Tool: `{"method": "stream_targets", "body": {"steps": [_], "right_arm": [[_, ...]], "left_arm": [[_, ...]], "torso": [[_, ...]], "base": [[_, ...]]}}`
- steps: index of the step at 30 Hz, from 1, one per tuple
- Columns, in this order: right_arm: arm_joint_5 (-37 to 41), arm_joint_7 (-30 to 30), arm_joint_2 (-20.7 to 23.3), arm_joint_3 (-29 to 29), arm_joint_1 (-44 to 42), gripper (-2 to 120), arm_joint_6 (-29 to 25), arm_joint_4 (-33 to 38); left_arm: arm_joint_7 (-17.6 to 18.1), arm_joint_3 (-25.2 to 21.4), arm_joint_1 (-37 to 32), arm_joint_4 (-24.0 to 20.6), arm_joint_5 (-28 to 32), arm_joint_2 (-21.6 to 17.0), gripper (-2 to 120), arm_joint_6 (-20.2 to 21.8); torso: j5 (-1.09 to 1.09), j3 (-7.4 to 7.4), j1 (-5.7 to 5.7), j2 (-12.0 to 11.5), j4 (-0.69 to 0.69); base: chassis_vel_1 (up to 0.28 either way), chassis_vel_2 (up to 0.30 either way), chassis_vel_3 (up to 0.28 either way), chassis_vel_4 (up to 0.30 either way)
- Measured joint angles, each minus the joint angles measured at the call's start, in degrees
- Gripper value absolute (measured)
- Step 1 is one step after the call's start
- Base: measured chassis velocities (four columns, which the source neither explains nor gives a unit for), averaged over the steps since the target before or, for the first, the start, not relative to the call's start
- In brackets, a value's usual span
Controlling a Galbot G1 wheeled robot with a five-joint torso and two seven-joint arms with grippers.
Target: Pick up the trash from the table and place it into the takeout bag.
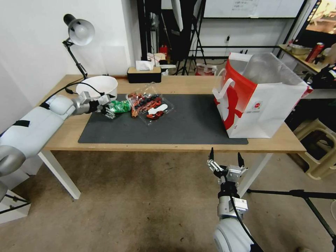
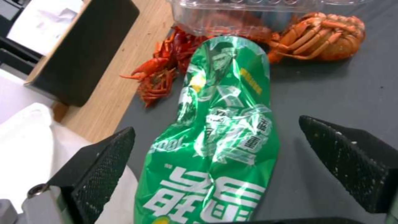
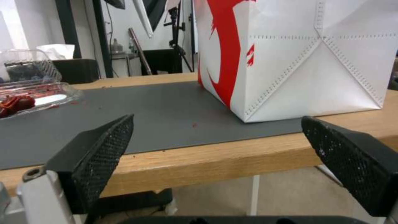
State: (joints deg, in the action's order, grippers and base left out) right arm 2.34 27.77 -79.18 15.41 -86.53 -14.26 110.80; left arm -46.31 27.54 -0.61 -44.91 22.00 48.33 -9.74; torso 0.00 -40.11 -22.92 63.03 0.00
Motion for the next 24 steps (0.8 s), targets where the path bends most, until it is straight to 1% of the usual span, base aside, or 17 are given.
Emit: {"method": "stream_targets", "body": {"steps": [2, 3, 5, 6, 7, 9, 10, 13, 14, 17, 18, 21, 24], "right_arm": [[0.0, 0.0, 0.0, 0.1, 0.0, 100, 0.0, 0.0], [0.0, 0.0, 0.0, 0.1, 0.0, 100, 0.0, 0.0], [0.0, 0.0, -0.1, 0.1, 0.0, 100, -0.1, 0.0], [0.0, 0.0, -0.1, 0.1, 0.0, 100, -0.1, 0.0], [0.0, 0.0, -0.1, 0.1, 0.0, 100, -0.1, -0.1], [0.0, 0.0, -0.2, 0.1, 0.0, 100, -0.1, -0.1], [0.0, 0.0, -0.2, 0.1, 0.0, 100, -0.1, -0.1], [-0.1, 0.0, -0.3, 0.0, 0.0, 100, -0.1, -0.2], [-0.1, 0.0, -0.3, 0.0, 0.0, 100, -0.1, -0.2], [-0.2, 0.0, -0.4, -0.1, 0.0, 100, -0.1, -0.2], [-0.2, 0.0, -0.4, -0.1, 0.0, 100, -0.1, -0.2], [-0.3, 0.0, -0.4, -0.1, 0.0, 100, -0.1, -0.2], [-0.3, 0.0, -0.5, -0.2, 0.0, 100, -0.1, -0.2]], "left_arm": [[-0.7, -0.1, 0.0, 0.3, -0.3, 0.3, 93, -0.1], [-0.7, -0.1, 0.0, 0.3, -0.3, 0.3, 93, -0.1], [-1.1, -0.2, 0.0, 0.6, -0.6, 0.5, 86, -0.2], [-1.1, -0.2, 0.0, 0.6, -0.6, 0.5, 86, -0.2], [-1.2, -0.3, 0.0, 0.7, -0.7, 0.5, 83, -0.3], [-1.5, -0.4, 0.0, 1.0, -1.0, 0.6, 72, -0.5], [-1.5, -0.4, 0.0, 1.0, -1.0, 0.6, 72, -0.5], [-1.9, -0.6, 0.0, 1.4, -1.4, 0.6, 59, -0.7], [-1.9, -0.6, 0.0, 1.4, -1.4, 0.6, 59, -0.7], [-2.2, -0.8, 0.0, 1.9, -2.2, 0.6, 43, -1.2], [-2.2, -0.8, 0.0, 1.9, -2.2, 0.6, 43, -1.2], [-2.4, -1.3, -0.3, 1.9, -2.5, 0.3, 34, -2.0], [-2.4, -1.7, -0.8, 1.3, -2.5, -0.1, 30, -2.2]], "torso": [[0.00, 0.00, 0.00, 0.0, -0.01], [0.00, 0.00, 0.00, 0.0, -0.01], [0.00, 0.00, 0.00, 0.0, 0.00], [0.00, 0.00, 0.00, 0.0, 0.00], [0.00, 0.00, 0.00, 0.0, 0.00], [0.00, 0.00, 0.00, 0.0, -0.01], [0.00, 0.00, 0.00, 0.0, -0.01], [0.00, 0.00, 0.00, 0.0, 0.00], [0.00, 0.00, 0.00, 0.0, 0.00], [0.01, 0.00, 0.00, 0.0, 0.00], [0.01, 0.00, 0.00, 0.0, 0.00], [0.00, 0.00, 0.00, 0.0, -0.01], [0.00, 0.00, 0.00, 0.0, 0.00]], "base": [[0.000, 0.000, 0.000, 0.000], [0.000, 0.000, 0.000, 0.000], [0.000, 0.000, 0.000, 0.000], [0.000, 0.000, 0.000, 0.000], [0.000, 0.000, 0.000, 0.000], [0.000, 0.000, 0.000, 0.000], [0.000, 0.000, 0.000, 0.000], [0.000, 0.000, 0.000, 0.000], [0.000, 0.000, 0.000, 0.000], [0.000, 0.000, 0.000, 0.000], [0.000, 0.000, 0.000, 0.000], [0.000, 0.000, 0.000, 0.000], [0.000, 0.000, 0.000, 0.000]]}}
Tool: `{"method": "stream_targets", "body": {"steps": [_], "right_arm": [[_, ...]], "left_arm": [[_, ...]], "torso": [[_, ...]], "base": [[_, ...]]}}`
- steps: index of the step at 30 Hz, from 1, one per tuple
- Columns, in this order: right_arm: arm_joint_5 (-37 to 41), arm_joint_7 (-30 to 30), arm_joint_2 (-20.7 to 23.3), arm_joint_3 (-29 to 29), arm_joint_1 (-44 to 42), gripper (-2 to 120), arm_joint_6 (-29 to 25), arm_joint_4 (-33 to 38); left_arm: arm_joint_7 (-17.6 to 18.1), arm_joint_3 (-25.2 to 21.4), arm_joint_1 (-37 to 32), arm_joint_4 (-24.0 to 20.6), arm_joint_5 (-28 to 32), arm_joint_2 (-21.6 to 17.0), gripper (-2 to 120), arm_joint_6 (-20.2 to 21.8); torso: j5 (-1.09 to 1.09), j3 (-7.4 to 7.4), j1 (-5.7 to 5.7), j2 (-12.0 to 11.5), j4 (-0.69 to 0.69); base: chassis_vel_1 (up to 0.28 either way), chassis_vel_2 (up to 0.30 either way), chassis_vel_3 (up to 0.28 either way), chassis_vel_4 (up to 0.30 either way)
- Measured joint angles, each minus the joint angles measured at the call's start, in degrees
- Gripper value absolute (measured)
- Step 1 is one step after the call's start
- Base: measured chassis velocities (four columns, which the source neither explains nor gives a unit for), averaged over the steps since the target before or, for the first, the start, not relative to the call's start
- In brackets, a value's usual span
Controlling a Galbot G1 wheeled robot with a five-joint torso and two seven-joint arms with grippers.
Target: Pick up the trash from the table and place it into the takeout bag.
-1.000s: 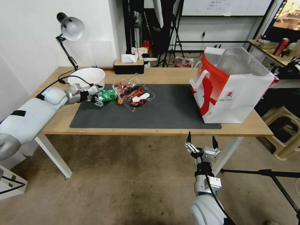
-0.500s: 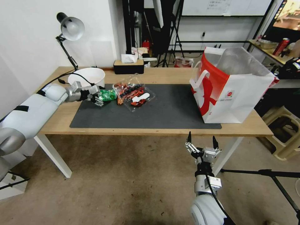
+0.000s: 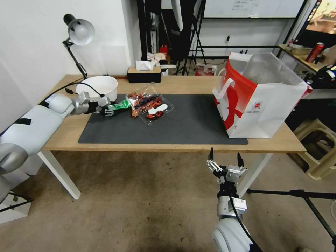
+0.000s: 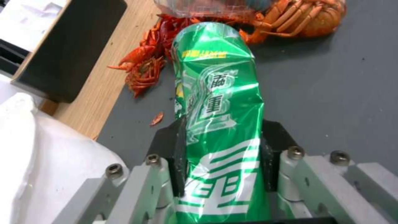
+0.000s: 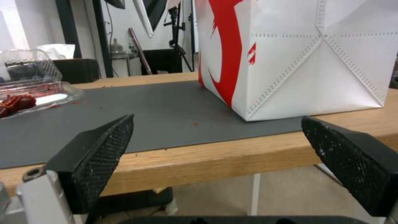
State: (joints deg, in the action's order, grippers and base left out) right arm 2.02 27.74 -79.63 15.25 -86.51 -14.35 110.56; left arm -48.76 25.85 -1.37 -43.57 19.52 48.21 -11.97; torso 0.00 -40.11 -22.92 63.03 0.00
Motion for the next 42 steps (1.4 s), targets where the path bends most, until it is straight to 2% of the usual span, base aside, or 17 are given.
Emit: {"method": "stream_targets", "body": {"steps": [3, 9, 14, 20, 23, 24, 26, 27, 28, 30, 33, 35, 37, 39, 40, 42], "right_arm": [[-0.1, 0.0, 0.0, 0.0, 0.0, 100, 0.0, 0.0], [-0.1, 0.0, 0.0, 0.0, 0.0, 100, 0.0, 0.1], [-0.3, 0.0, 0.0, -0.2, 0.0, 100, 0.0, 0.2], [-0.6, 0.0, -0.2, -0.5, 0.1, 100, 0.1, 0.2], [-0.7, 0.0, -0.3, -0.8, 0.1, 100, 0.1, 0.2], [-0.7, 0.0, -0.3, -0.8, 0.1, 100, 0.1, 0.2], [-0.8, 0.0, -0.3, -0.9, 0.1, 100, 0.1, 0.2], [-0.9, 0.0, -0.3, -0.9, 0.1, 100, 0.1, 0.2], [-0.9, 0.0, -0.3, -0.9, 0.1, 100, 0.1, 0.2], [-0.9, 0.0, -0.2, -0.9, 0.1, 100, 0.2, 0.2], [-0.9, 0.0, -0.2, -0.9, 0.0, 100, 0.2, 0.2], [-0.9, 0.0, -0.2, -0.7, 0.0, 100, 0.2, 0.2], [-0.9, 0.0, -0.1, -0.7, 0.0, 100, 0.2, 0.2], [-0.9, 0.0, -0.1, -0.5, -0.1, 100, 0.2, 0.2], [-0.9, 0.0, -0.1, -0.5, -0.1, 100, 0.2, 0.2], [-0.9, 0.0, -0.2, -0.4, -0.1, 100, 0.2, 0.2]], "left_arm": [[-0.1, -0.8, -0.7, -1.1, 0.0, -0.6, 30, -0.2], [-0.5, -4.2, -2.8, -6.0, 0.3, -2.8, 30, -0.2], [-3.2, -10.6, -5.8, -12.1, -1.9, -6.0, 30, 2.0], [-4.3, -14.8, -8.3, -15.1, -2.7, -8.4, 30, 2.3], [-3.6, -16.7, -9.9, -19.2, 0.8, -9.8, 30, 2.8], [-3.6, -16.7, -9.9, -19.2, 0.8, -9.8, 30, 2.8], [-2.6, -17.0, -10.3, -22.6, 4.5, -10.3, 30, 4.1], [-2.1, -17.0, -10.3, -24.4, 6.5, -10.4, 30, 4.8], [-2.1, -17.0, -10.3, -24.4, 6.5, -10.4, 30, 4.8], [-0.5, -16.2, -9.6, -28.1, 10.9, -9.8, 30, 6.2], [1.2, -14.8, -8.6, -30.5, 14.4, -8.9, 30, 7.2], [4.3, -11.3, -6.4, -32.9, 19.4, -7.2, 30, 8.0], [5.4, -9.8, -5.6, -33.5, 21.2, -6.5, 30, 8.2], [8.6, -5.3, -2.6, -34.3, 25.6, -3.8, 30, 8.6], [8.6, -5.3, -2.6, -34.3, 25.6, -3.8, 30, 8.6], [10.1, -2.5, -0.5, -34.2, 27.3, -1.4, 30, 8.8]], "torso": [[0.01, 0.00, 0.00, 0.0, 0.00], [0.00, 0.00, 0.00, 0.0, 0.00], [0.00, 0.00, 0.00, 0.0, 0.00], [0.01, 0.00, 0.00, 0.0, 0.02], [0.01, 0.00, 0.00, 0.0, 0.01], [0.01, 0.00, 0.00, 0.0, 0.01], [0.00, 0.00, 0.01, 0.0, 0.01], [0.00, 0.00, 0.00, 0.0, 0.01], [0.00, 0.00, 0.00, 0.0, 0.01], [-0.01, 0.00, 0.00, 0.0, 0.00], [-0.01, 0.00, 0.00, 0.0, -0.01], [-0.02, 0.00, 0.00, 0.0, -0.01], [-0.02, 0.00, 0.00, 0.0, 0.00], [-0.02, 0.00, 0.00, 0.0, -0.02], [-0.02, 0.00, 0.00, 0.0, -0.02], [-0.02, 0.00, 0.00, 0.0, -0.01]], "base": [[0.000, 0.000, 0.000, 0.000], [0.000, 0.000, 0.000, 0.000], [0.000, 0.000, 0.000, 0.000], [0.000, 0.000, 0.000, 0.000], [0.000, 0.000, 0.000, 0.000], [0.000, 0.000, 0.000, 0.000], [0.000, 0.000, 0.000, 0.000], [0.000, 0.000, 0.000, 0.000], [0.000, 0.000, 0.000, 0.000], [0.000, 0.000, 0.000, 0.000], [0.000, 0.000, 0.000, 0.000], [0.000, 0.000, 0.000, 0.000], [0.000, 0.000, 0.000, 0.000], [0.000, 0.000, 0.000, 0.000], [0.000, 0.000, 0.000, 0.000], [0.000, 0.000, 0.000, 0.000]]}}
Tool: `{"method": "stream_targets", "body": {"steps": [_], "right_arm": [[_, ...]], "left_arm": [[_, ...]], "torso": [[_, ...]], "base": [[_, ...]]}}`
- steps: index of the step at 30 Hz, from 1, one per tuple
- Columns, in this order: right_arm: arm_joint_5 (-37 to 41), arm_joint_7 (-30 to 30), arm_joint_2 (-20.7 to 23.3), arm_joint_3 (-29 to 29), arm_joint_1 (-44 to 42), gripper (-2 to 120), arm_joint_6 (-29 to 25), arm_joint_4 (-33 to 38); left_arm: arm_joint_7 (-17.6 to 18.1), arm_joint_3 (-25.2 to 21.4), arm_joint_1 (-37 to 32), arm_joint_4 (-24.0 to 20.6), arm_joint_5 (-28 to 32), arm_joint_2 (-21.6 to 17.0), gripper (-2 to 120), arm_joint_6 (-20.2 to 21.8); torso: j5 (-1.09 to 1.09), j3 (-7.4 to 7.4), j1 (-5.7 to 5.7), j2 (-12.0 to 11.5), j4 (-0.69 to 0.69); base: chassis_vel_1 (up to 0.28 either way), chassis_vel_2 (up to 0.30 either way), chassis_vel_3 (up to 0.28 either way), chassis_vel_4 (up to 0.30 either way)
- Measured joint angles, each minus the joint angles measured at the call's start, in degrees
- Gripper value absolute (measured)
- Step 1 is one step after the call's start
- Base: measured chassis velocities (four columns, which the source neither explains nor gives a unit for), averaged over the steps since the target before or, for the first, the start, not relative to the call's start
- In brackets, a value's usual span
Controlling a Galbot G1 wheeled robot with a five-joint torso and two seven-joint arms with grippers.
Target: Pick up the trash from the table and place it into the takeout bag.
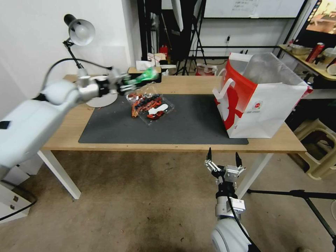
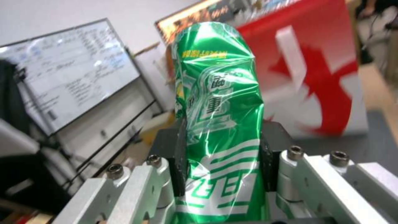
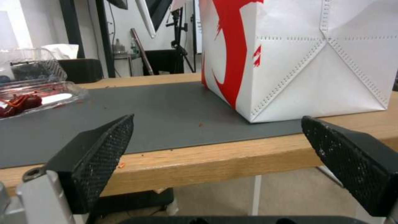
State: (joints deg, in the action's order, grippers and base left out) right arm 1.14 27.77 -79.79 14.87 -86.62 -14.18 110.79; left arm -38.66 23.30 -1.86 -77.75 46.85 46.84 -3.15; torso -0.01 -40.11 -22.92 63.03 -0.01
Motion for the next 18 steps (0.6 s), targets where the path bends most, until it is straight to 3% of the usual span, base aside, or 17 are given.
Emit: {"method": "stream_targets", "body": {"steps": [12, 13, 14, 18], "right_arm": [[0.0, 0.1, -0.5, 0.5, -0.4, 100, -0.2, 0.0], [0.0, 0.1, -0.7, 0.5, -0.4, 100, -0.2, -0.1], [0.0, 0.1, -0.7, 0.5, -0.4, 100, -0.2, -0.1], [-0.1, 0.1, -1.2, 0.4, -0.1, 100, -0.2, -0.4]], "left_arm": [[2.6, 7.9, 11.0, 6.1, 2.1, 13.1, 30, 0.5], [3.1, 9.5, 13.3, 7.4, 2.6, 15.9, 30, 0.5], [3.1, 9.5, 13.3, 7.4, 2.6, 15.9, 30, 0.5], [3.5, 11.3, 16.5, 11.7, 2.3, 22.3, 30, 0.4]], "torso": [[-0.02, -0.01, 0.00, 0.0, -0.01], [-0.02, 0.00, 0.00, 0.0, 0.01], [-0.02, 0.00, 0.00, 0.0, 0.01], [-0.01, 0.00, 0.00, 0.0, 0.00]], "base": [[0.000, 0.000, 0.000, 0.000], [0.000, 0.000, 0.000, 0.000], [0.000, 0.000, 0.000, 0.000], [0.000, 0.000, 0.000, 0.000]]}}
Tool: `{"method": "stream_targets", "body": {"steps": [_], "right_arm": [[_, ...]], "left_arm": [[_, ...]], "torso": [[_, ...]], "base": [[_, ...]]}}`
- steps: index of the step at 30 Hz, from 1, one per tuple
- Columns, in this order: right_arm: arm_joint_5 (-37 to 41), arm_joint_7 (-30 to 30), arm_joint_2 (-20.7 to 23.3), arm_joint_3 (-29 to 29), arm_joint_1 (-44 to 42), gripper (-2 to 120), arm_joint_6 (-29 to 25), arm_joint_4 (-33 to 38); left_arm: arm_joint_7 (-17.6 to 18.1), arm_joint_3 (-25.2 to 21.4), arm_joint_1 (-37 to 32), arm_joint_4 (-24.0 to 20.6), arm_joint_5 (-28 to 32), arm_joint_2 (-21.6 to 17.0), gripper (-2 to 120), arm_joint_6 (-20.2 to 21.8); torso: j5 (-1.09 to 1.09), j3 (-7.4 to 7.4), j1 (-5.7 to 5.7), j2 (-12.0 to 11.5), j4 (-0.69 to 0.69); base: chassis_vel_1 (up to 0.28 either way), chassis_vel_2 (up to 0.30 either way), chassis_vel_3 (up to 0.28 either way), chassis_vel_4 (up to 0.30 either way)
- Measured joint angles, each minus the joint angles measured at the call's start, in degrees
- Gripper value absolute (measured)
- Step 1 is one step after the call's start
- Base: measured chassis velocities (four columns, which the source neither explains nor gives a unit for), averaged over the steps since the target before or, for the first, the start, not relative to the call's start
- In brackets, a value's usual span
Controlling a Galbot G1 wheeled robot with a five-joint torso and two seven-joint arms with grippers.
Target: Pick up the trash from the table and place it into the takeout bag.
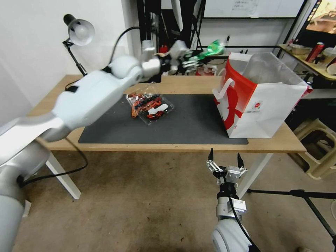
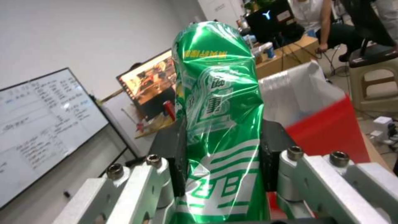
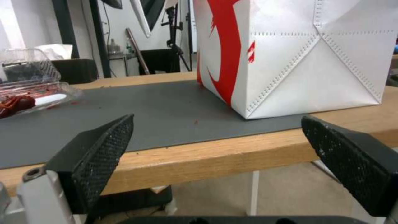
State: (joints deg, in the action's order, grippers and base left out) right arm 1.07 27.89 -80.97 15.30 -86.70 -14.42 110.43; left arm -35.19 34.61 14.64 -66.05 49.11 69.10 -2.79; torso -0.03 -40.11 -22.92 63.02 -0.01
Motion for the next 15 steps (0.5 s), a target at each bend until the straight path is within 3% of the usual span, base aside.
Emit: {"method": "stream_targets", "body": {"steps": [2, 4, 11, 15], "right_arm": [[0.0, 0.0, 0.0, 0.0, 0.0, 100, 0.0, 0.0], [-0.1, 0.0, 0.0, 0.0, 0.1, 100, 0.0, -0.1], [-0.1, 0.0, 0.0, 0.1, -0.1, 100, 0.0, -0.1], [-0.1, 0.1, 0.2, 0.3, -0.2, 100, -0.1, 0.0]], "left_arm": [[0.0, 0.0, 0.0, 0.0, 0.0, 0.0, 30, 0.0], [0.0, 0.9, 1.8, 3.3, -0.3, 4.0, 30, -0.2], [-0.1, 1.6, 3.2, 8.6, -1.4, 9.1, 30, -1.1], [-0.1, 1.7, 3.8, 13.3, -3.0, 15.0, 30, -1.6]], "torso": [[0.00, 0.00, 0.00, 0.0, 0.00], [0.01, 0.00, 0.00, 0.0, 0.01], [0.02, 0.00, 0.00, 0.0, 0.02], [0.01, 0.00, 0.00, 0.0, 0.01]], "base": [[0.000, 0.000, 0.000, 0.000], [0.000, 0.000, 0.000, 0.000], [0.000, 0.000, 0.000, 0.000], [0.000, 0.000, 0.000, 0.000]]}}
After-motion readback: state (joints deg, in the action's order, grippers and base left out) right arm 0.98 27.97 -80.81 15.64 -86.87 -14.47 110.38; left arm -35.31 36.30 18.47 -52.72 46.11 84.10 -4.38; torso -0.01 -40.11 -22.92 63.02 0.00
